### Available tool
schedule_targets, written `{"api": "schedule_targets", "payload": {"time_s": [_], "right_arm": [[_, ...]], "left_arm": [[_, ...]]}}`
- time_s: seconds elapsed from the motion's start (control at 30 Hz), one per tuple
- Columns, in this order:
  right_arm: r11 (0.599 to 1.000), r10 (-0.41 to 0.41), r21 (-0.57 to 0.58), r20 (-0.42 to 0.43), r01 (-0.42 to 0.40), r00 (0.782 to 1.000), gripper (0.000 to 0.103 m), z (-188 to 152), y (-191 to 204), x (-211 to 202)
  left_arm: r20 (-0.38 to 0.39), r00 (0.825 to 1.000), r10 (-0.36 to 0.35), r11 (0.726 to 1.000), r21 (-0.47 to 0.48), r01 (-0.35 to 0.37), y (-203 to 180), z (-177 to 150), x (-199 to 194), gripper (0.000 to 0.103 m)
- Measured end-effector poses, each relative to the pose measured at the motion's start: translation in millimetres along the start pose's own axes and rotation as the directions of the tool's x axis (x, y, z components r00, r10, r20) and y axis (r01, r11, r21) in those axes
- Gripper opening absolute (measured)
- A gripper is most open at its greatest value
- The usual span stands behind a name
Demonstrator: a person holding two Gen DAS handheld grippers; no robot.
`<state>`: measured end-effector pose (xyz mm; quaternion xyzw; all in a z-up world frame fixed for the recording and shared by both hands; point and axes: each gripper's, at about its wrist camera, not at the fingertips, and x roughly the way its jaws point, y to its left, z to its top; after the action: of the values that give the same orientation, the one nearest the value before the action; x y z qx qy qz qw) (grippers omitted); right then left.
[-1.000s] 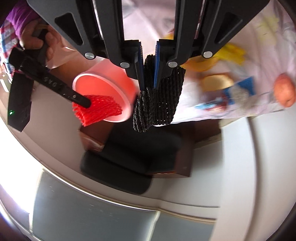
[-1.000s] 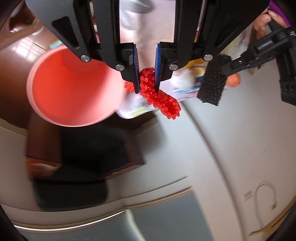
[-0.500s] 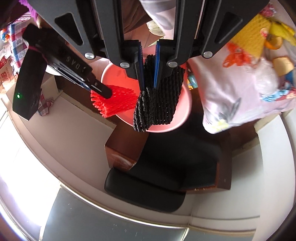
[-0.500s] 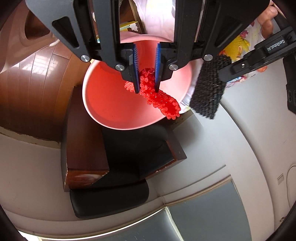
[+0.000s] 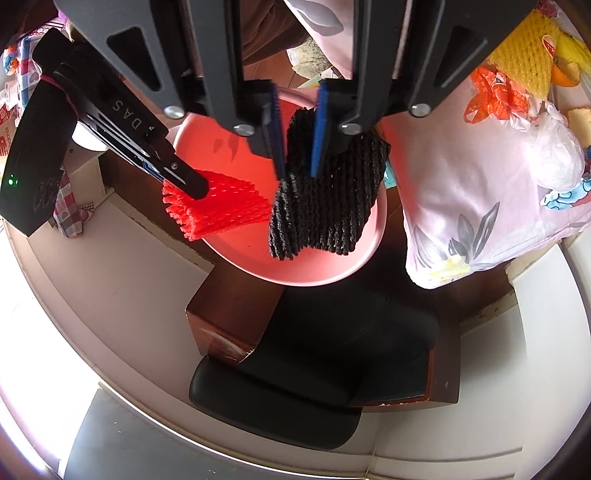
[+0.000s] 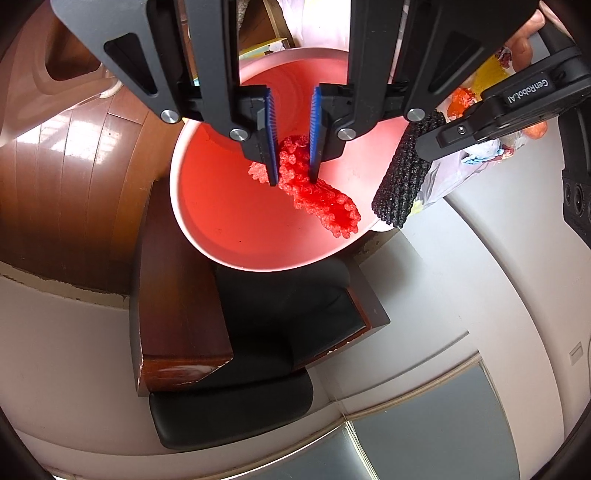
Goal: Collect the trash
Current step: 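Carry both nets over the pink bucket and open both grippers to drop them, then return both grippers to the table toward the crumpled wrapper and yellow net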
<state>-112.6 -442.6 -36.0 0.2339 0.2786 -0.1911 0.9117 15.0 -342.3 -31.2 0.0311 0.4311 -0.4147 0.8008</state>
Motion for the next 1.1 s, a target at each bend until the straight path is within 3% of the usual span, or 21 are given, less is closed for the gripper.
{"api": "schedule_targets", "payload": {"time_s": [0.07,0.37,0.6,0.87,1.1], "right_arm": [[1.000,0.008,0.011,0.006,-0.008,1.000,0.037,1,-2,-1],[1.000,0.003,0.007,0.033,-0.003,0.999,0.052,3,-3,-11],[0.999,0.011,-0.033,0.051,-0.010,0.999,0.052,1,12,-26],[0.991,0.081,-0.115,0.077,-0.071,0.994,0.052,-13,52,-52],[0.969,0.183,-0.177,0.039,-0.173,0.982,0.052,-32,91,-61]], "left_arm": [[0.008,1.000,0.005,1.000,0.001,-0.005,-1,-1,-6,0.037],[0.075,0.997,-0.012,1.000,-0.006,0.013,6,4,-34,0.050],[0.147,0.989,0.005,1.000,-0.001,-0.005,13,2,-72,0.051],[0.220,0.969,0.112,0.992,0.030,-0.121,29,-24,-127,0.051],[0.287,0.920,0.265,0.963,-0.033,-0.267,82,-55,-193,0.051]]}}
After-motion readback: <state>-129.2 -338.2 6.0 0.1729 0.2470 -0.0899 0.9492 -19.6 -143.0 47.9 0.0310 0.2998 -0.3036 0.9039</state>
